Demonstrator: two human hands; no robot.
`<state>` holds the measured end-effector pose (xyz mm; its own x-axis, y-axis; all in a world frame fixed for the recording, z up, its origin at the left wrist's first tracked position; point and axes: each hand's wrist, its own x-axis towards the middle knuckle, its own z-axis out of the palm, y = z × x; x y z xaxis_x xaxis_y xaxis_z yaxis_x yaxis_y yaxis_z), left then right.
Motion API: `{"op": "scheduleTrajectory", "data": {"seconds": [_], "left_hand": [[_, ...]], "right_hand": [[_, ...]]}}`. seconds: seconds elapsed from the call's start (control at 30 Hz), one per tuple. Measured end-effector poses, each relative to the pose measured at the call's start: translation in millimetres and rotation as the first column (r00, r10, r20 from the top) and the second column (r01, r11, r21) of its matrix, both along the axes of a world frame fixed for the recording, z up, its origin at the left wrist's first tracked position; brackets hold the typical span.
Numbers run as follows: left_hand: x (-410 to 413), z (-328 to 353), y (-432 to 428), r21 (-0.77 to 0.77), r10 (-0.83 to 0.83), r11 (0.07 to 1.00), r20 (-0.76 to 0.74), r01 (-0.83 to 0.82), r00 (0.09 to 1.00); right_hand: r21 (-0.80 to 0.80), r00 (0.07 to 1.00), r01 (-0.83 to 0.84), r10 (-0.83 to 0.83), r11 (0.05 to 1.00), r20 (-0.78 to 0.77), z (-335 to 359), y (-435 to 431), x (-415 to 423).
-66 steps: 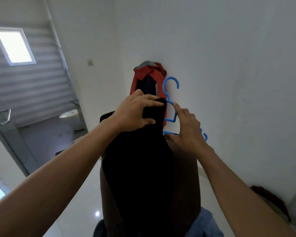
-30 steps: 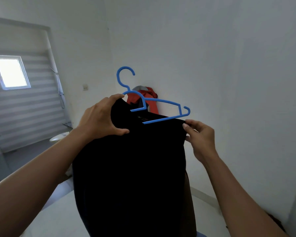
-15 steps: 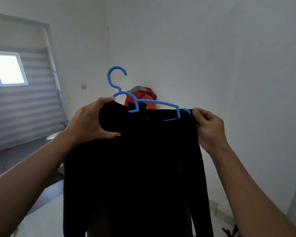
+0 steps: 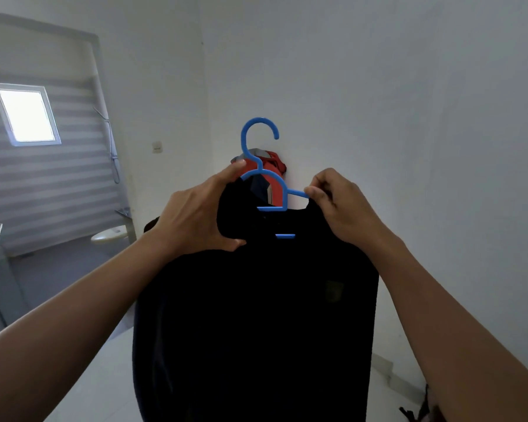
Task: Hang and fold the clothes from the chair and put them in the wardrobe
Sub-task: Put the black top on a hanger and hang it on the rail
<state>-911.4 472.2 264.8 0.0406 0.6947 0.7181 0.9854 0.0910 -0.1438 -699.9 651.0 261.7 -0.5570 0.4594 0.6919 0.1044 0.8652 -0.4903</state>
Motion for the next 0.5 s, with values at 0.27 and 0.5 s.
{"op": "scheduleTrajectory", "data": {"seconds": [0.27, 0.5], "left_hand": [[-25, -15, -26, -0.061, 0.268, 0.962, 0.022, -0.266, 0.963], [-2, -6, -10, -0.104, 0.088, 0.991, -0.002, -0.088, 0.996]], "right_hand": [[-0.011, 1.000, 0.013, -0.013, 1.000, 0.003, 6, 14, 15], [-0.045, 1.000, -0.007, 0.007, 0.999, -0.001, 12, 6, 17]]}}
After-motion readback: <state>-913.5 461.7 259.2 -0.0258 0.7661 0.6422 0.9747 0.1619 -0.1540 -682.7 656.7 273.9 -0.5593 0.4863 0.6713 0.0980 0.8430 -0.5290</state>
